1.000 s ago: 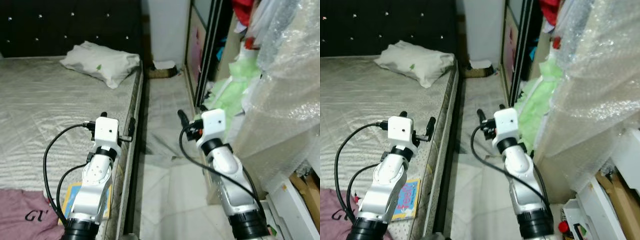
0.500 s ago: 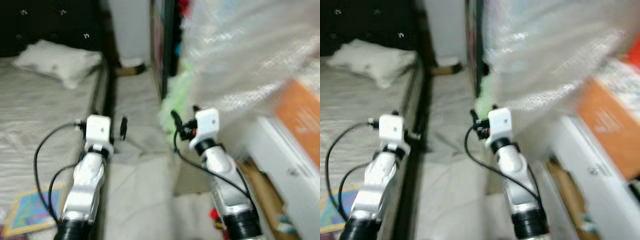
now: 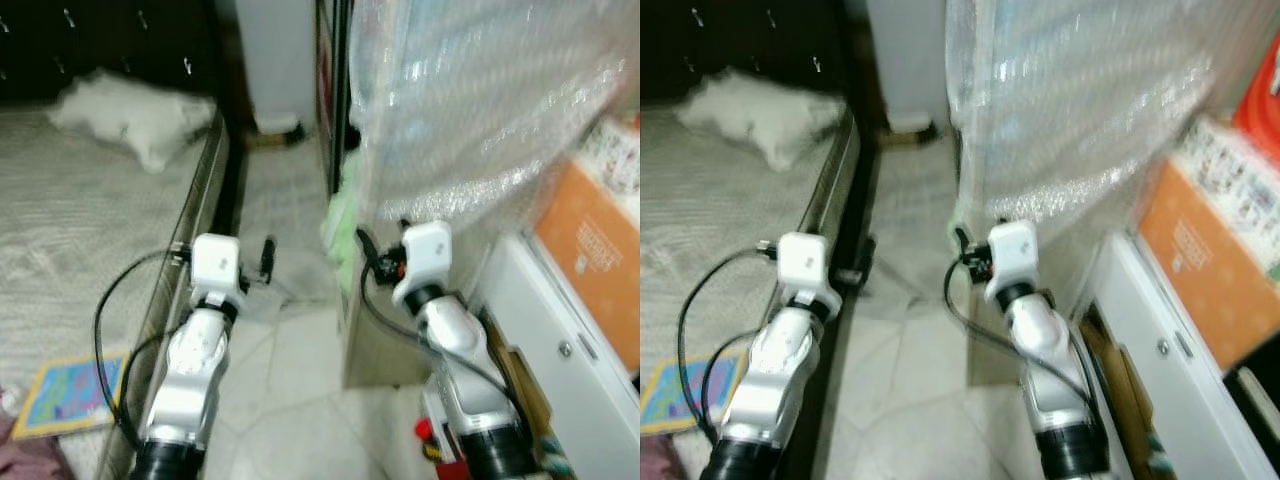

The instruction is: Clean up the room

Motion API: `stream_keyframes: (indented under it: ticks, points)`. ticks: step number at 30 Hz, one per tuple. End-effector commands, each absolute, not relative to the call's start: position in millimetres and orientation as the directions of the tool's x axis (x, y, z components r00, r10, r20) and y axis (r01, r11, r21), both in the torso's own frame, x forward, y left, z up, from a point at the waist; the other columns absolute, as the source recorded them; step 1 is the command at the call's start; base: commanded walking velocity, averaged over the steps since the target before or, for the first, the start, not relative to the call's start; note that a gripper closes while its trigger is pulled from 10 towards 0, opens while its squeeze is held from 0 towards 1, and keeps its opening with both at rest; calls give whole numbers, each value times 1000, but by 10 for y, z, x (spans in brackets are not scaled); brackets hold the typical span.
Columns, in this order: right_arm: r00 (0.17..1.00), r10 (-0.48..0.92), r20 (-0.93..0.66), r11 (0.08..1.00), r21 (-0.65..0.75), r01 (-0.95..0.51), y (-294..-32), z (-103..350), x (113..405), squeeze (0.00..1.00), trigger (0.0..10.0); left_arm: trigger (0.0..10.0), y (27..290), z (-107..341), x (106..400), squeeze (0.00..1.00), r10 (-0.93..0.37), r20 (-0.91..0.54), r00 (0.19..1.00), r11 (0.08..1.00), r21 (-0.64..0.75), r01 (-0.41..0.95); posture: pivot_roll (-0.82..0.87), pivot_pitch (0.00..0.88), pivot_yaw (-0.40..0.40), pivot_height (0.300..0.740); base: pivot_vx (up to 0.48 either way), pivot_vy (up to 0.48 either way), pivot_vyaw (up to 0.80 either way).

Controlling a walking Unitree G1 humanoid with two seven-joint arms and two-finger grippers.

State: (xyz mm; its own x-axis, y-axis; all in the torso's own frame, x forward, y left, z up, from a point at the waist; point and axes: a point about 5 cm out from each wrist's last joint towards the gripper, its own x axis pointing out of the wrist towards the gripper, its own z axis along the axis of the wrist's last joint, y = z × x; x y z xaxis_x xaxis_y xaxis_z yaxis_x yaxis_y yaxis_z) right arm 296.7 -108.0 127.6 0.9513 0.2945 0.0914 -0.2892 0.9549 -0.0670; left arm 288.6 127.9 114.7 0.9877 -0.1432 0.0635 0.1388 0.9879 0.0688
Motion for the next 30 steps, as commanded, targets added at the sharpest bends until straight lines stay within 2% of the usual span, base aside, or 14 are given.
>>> stream_keyframes:
  ticks: [1, 6, 19, 30]
  points:
    - [940, 324, 105, 946, -63, -319, -982, 1317, 2970, 0, 10000, 10000, 1395, 1157, 2896, 0, -111, 62, 992, 991, 84, 106, -6, 0, 11, 740, 0, 0, 0]
    - [937, 331, 109, 943, -80, -323, -979, 1323, 2970, 0, 10000, 10000, 1394, 1157, 2897, 0, -112, 62, 992, 991, 85, 107, -6, 0, 11, 740, 0, 0, 0]
    - [939, 325, 112, 945, -76, -318, -987, 1321, 2968, 0, 10000, 10000, 1391, 1156, 2898, 0, -112, 58, 992, 992, 73, 107, -4, 0, 14, 740, 0, 0, 800]
    - [941, 315, 120, 949, -68, -309, -1000, 1329, 2975, 0, 10000, 10000, 1381, 1176, 2899, 0, -120, 71, 990, 991, 76, 115, -4, 0, 14, 740, 0, 28, 0]
